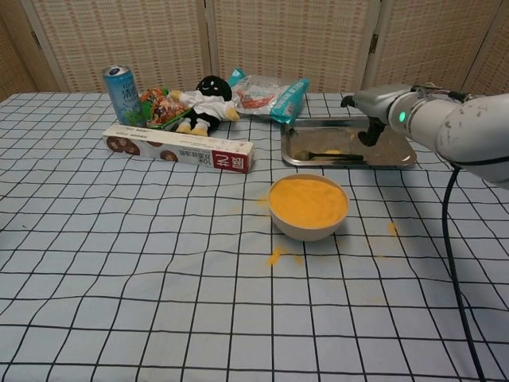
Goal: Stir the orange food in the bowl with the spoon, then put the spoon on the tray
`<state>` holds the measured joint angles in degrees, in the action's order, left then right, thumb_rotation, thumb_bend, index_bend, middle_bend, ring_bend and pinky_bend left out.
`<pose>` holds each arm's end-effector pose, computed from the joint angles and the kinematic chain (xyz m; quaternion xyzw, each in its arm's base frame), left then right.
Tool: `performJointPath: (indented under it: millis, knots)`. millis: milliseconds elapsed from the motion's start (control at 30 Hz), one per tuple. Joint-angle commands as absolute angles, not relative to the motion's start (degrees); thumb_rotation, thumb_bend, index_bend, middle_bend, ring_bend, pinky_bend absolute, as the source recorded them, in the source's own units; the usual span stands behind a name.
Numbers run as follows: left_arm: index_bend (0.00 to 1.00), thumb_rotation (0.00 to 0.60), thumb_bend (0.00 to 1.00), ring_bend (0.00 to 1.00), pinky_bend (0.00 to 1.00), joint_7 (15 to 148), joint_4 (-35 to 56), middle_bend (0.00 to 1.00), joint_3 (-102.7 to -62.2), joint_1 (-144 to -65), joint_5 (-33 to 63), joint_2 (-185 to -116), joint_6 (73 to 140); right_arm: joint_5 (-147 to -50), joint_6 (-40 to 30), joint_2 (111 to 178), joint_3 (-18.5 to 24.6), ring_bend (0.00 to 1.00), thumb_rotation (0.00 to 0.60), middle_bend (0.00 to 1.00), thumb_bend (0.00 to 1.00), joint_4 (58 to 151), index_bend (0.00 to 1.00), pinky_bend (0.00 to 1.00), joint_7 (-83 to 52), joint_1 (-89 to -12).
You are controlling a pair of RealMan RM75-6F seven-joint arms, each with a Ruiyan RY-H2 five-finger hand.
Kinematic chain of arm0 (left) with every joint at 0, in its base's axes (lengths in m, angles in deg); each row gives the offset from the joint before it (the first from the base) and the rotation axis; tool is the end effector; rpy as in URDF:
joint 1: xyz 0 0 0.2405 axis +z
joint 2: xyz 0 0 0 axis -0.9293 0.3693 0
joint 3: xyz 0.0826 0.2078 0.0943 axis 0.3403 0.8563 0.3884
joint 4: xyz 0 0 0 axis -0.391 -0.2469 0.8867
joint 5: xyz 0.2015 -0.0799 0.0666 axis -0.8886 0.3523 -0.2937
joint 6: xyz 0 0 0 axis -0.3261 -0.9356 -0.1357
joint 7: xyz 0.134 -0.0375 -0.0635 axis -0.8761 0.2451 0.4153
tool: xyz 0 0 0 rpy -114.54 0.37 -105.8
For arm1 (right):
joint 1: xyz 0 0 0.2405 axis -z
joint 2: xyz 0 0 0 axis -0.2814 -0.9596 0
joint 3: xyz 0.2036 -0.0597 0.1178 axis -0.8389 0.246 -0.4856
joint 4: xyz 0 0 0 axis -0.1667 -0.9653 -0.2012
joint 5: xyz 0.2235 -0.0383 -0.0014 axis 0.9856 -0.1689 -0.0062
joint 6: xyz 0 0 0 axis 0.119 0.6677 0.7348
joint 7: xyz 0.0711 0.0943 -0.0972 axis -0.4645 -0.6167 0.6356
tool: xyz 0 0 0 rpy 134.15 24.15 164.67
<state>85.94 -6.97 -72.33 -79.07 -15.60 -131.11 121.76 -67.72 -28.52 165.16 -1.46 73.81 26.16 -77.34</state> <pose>-0.2936 0.2003 0.1116 -0.6687 -0.3930 -0.3843 0.5008 -0.1554 -0.4781 -0.0464 0.7115 -0.3537 0.2048 0.5716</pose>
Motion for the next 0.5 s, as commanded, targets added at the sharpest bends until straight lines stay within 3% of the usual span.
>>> performJointPath:
  millis: [33, 200, 300, 500]
  knots:
    - [0.0, 0.6, 0.47, 0.0, 0.11, 86.0, -7.0, 0.0, -72.4, -78.9, -15.6, -131.0, 122.3, -71.1, -19.5, 155.0, -1.3, 0.0, 0.6, 0.0, 0.46, 92.1, 0.0, 0.01, 26.5, -72.6]
    - [0.0, 0.6, 0.47, 0.0, 0.11, 86.3, -6.9, 0.0, -73.2, -78.2, -15.0, -131.2, 123.9, -80.6, -5.0, 140.9, 3.1, 0.0, 0.6, 0.0, 0.4, 120.5, 0.0, 0.0, 22.9, -62.1]
    - [0.0, 0.6, 0.47, 0.0, 0.12, 85.4, -5.7, 0.0, -73.8, -78.0, -15.1, -132.1, 125.2, -85.9, 0.4, 134.3, 7.5, 0.0, 0.6, 0.0, 0.39, 132.5, 0.0, 0.0, 17.8, -54.9]
    - [0.0, 0.6, 0.46, 0.0, 0.12, 84.6, -5.3, 0.0, -73.9, -77.9, -14.9, -132.8, 125.2, -102.3, 14.9, 131.9, 18.2, 0.0, 0.6, 0.0, 0.33, 137.3, 0.0, 0.0, 10.5, -40.5]
